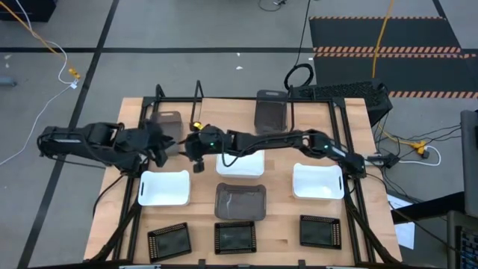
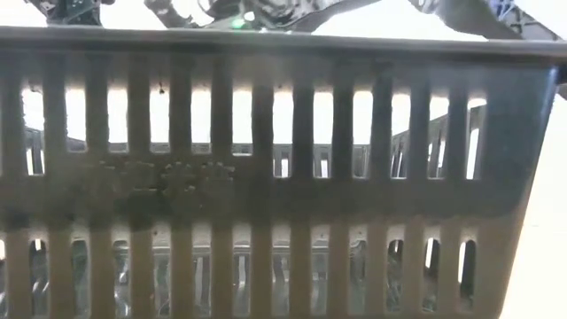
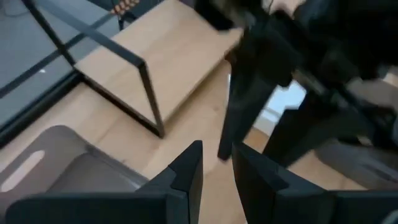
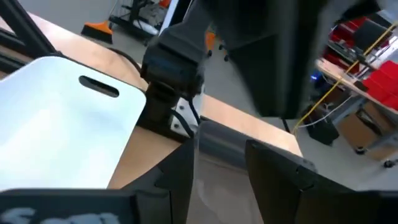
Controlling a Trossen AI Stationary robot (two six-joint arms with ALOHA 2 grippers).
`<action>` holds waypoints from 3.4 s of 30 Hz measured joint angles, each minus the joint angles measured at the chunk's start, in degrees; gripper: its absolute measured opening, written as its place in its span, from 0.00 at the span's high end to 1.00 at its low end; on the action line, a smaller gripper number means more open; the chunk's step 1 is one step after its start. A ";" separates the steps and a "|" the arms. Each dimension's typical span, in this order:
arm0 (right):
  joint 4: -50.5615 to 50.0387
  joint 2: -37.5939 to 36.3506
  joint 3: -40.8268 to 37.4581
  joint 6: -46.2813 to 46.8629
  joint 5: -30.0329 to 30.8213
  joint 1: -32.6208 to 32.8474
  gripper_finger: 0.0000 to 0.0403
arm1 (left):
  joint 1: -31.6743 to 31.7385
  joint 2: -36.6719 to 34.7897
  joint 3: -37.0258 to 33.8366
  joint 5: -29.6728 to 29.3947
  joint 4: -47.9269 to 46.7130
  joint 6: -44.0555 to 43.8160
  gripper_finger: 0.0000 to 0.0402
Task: Stack baskets on shelf by color
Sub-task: Stack the left gray bin into the gray bin on the shelf
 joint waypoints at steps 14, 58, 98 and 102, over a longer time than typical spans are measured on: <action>-1.69 12.54 13.23 -1.38 -1.39 -1.91 0.55 | -0.02 -2.30 0.02 -0.69 0.13 -0.30 0.78; 4.13 -64.16 -69.17 17.00 -10.18 -6.38 0.55 | 12.38 20.30 -10.76 9.55 2.72 -6.72 0.78; 7.80 -63.77 -77.00 17.61 -10.42 -5.53 0.55 | 58.58 37.37 3.09 12.00 8.93 11.21 0.33; 7.96 -63.79 -77.04 16.80 -10.40 -5.53 0.55 | 58.26 37.33 11.24 13.23 2.39 17.94 0.39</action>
